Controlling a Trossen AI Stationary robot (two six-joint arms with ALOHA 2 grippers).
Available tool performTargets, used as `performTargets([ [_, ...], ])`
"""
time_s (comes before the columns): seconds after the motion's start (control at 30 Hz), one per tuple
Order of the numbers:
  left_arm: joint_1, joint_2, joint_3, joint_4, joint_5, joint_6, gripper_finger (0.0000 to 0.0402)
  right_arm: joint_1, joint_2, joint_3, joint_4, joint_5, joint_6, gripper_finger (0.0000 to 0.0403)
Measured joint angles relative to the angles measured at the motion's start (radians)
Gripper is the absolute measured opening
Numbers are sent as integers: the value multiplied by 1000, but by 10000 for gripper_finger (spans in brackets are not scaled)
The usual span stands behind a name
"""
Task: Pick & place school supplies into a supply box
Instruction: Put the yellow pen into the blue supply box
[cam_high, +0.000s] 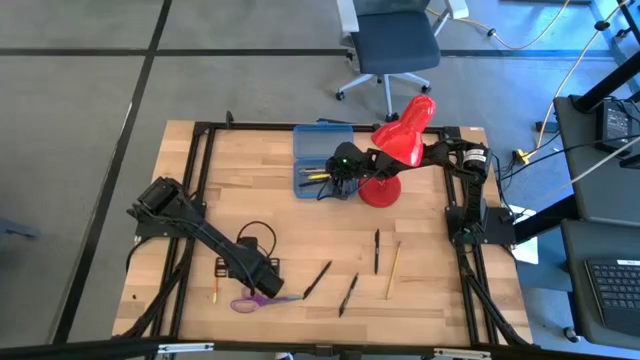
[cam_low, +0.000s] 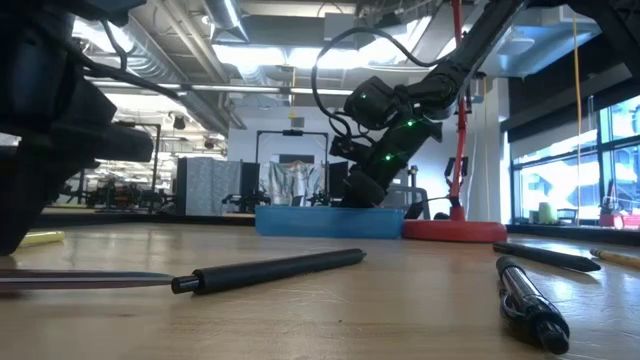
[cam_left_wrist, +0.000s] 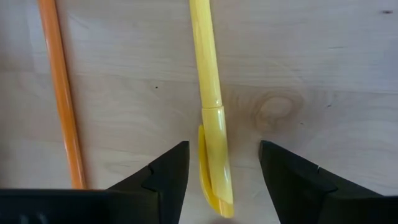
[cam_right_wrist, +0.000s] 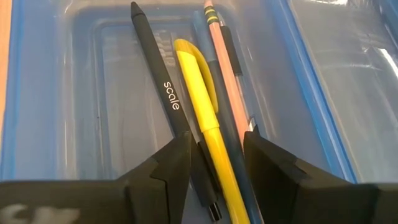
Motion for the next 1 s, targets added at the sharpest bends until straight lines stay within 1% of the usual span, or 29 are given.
performTargets([
  [0.37, 0, 1, -3, 35, -34, 43, 146, 0, 0, 0, -7, 0, -2, 154],
  [0.6, 0, 2, -3, 53, -51, 118, 110, 0, -3, 0, -9, 0, -9, 154],
  [0.87, 0, 3, -2, 49, -77, 199, 62, 28, -59, -1, -30, -2, -1, 154],
  [1.0, 2, 1, -2, 45, -79, 235, 54, 68, -95, -1, -63, -45, -2, 154],
])
